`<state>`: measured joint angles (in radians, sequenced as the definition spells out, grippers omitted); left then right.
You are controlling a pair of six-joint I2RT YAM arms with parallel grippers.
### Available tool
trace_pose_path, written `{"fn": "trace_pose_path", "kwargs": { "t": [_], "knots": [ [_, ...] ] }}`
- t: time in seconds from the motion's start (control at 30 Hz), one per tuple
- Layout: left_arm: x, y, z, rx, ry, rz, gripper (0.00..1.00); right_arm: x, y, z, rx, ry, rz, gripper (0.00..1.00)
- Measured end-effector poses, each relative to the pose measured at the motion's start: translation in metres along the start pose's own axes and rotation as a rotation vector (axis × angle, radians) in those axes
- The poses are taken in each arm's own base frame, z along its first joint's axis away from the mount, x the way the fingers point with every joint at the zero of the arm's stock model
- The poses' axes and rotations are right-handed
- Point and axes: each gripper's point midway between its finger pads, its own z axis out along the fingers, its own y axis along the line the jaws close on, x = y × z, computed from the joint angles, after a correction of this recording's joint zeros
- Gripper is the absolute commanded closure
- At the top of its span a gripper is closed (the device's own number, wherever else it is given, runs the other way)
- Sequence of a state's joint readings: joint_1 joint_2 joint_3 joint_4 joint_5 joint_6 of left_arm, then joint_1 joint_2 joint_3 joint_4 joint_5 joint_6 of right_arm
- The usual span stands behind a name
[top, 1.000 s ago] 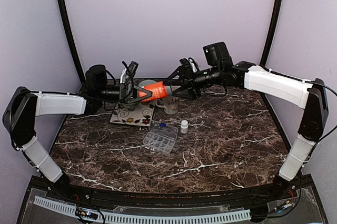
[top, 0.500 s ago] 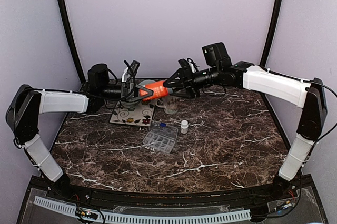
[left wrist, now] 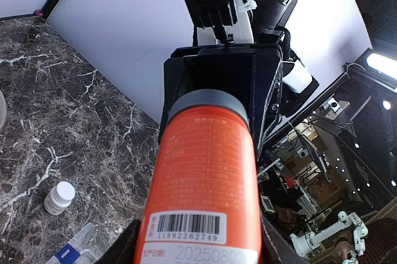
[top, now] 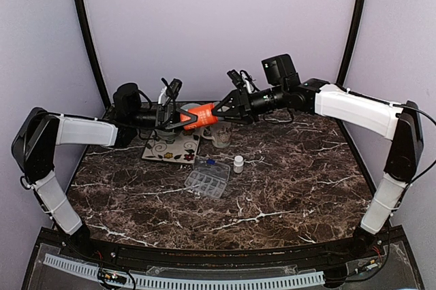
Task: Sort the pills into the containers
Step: Unscrew the lid of the pill bottle.
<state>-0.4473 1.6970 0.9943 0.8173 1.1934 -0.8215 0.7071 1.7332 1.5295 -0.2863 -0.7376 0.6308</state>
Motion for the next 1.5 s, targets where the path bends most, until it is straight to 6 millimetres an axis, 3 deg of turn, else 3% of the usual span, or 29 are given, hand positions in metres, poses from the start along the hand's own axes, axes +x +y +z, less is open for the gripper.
{"fn": "trace_pose_path", "kwargs": {
  "t": [0.47, 0.57, 0.67, 0.87, 0.93, 1.5],
  "knots": [
    [-0.007, -0.015, 0.004, 0.083, -0.009, -0.091, 0.84, -0.004, 0.009, -0.013, 0.058, -0.061, -0.404, 0.64],
    [-0.005, -0.015, 0.004, 0.093, -0.005, -0.11, 0.84, -0.003, 0.008, -0.012, 0.065, -0.064, -0.45, 0.59],
    [-0.004, -0.016, 0.003, 0.098, -0.002, -0.122, 0.84, -0.002, 0.009, -0.011, 0.069, -0.062, -0.482, 0.47],
    [-0.003, -0.016, 0.001, 0.1, -0.004, -0.121, 0.84, -0.001, 0.005, -0.01, 0.092, -0.059, -0.515, 0.21],
    [-0.003, -0.016, 0.0, 0.101, -0.007, -0.115, 0.84, 0.001, 0.002, -0.01, 0.105, -0.051, -0.503, 0.18],
    [-0.006, -0.014, -0.004, 0.1, -0.008, -0.073, 0.84, 0.006, -0.006, -0.019, 0.151, -0.034, -0.437, 0.13]
  ]
}}
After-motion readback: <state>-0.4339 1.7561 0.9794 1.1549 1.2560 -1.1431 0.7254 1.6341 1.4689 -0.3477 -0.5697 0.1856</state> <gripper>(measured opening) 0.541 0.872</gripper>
